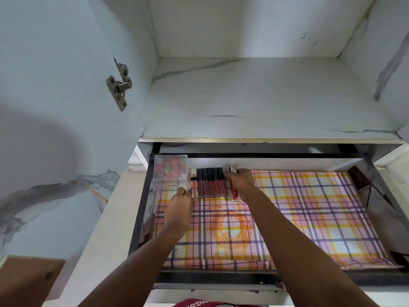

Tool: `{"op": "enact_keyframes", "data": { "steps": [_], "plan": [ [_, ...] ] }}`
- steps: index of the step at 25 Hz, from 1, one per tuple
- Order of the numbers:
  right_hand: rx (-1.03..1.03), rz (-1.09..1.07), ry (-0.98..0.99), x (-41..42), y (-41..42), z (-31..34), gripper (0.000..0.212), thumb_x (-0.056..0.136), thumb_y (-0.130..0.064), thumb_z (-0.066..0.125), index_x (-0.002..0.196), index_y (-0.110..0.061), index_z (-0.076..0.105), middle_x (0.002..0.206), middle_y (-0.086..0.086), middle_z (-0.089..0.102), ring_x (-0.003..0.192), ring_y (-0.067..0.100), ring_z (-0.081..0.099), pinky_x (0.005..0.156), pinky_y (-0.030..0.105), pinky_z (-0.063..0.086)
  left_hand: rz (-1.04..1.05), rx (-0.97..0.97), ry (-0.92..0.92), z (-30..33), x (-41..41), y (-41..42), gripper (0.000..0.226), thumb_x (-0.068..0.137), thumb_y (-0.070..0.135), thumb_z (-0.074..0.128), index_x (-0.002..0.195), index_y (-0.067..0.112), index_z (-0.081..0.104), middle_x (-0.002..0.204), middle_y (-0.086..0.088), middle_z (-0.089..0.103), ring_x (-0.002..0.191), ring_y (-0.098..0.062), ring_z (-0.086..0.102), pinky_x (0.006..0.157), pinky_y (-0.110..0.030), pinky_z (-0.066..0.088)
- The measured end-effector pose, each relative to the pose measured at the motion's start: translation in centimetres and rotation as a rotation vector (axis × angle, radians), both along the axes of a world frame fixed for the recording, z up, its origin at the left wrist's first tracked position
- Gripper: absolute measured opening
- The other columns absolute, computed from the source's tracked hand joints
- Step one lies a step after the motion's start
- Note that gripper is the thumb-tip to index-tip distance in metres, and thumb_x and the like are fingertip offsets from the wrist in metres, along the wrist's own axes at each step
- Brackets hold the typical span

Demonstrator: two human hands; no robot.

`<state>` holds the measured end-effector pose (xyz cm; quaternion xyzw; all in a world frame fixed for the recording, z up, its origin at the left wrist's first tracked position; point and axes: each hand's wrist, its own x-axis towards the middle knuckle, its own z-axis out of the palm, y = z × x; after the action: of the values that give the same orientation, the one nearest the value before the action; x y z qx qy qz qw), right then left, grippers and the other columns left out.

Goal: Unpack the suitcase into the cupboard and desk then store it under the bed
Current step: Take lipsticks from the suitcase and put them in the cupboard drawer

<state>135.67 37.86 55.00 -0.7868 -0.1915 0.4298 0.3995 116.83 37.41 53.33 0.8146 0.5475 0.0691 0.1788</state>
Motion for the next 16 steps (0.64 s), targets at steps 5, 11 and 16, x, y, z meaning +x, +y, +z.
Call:
{"op": "enact_keyframes", "data": {
  "steps": [5, 11, 16],
  "plan": [
    [-0.015, -0.065, 0.017, 1.7, -0.5, -0.1, 0.018, 0.09, -0.016, 0.055, 0.072, -0.011, 0.055, 0.066, 0.006, 0.051, 0.065, 0.02, 0.049, 0.061, 0.031, 0.042, -0.061, 0.057, 0.068, 0.0, -0.4, 0.3, 0.013, 0.09, 0.01, 0.057, 0.101, 0.01, 0.063, 0.108, -0.005, 0.058, 0.08, -0.016, 0.062, 0.06, -0.02, 0.045],
    [-0.063, -0.102, -0.202, 1.4, -0.8, -0.4, 0.014, 0.08, -0.02, 0.074, 0.084, -0.011, 0.064, 0.084, 0.006, 0.065, 0.084, 0.022, 0.063, 0.074, 0.031, 0.054, -0.125, 0.1, 0.157, 0.9, -0.7, 0.5, 0.033, 0.087, 0.007, 0.057, 0.12, 0.015, 0.058, 0.117, -0.001, 0.057, 0.087, -0.013, 0.061, 0.06, -0.017, 0.036],
    [-0.041, -0.12, -0.208, 1.5, -1.0, -0.8, 0.018, 0.077, -0.015, 0.076, 0.067, -0.017, 0.062, 0.081, 0.009, 0.069, 0.084, 0.028, 0.068, 0.079, 0.041, 0.057, -0.159, 0.117, 0.152, 1.1, -0.3, 0.6, 0.035, 0.09, 0.008, 0.051, 0.125, 0.012, 0.054, 0.123, -0.005, 0.054, 0.092, -0.015, 0.061, 0.063, -0.017, 0.037]
  ]
}}
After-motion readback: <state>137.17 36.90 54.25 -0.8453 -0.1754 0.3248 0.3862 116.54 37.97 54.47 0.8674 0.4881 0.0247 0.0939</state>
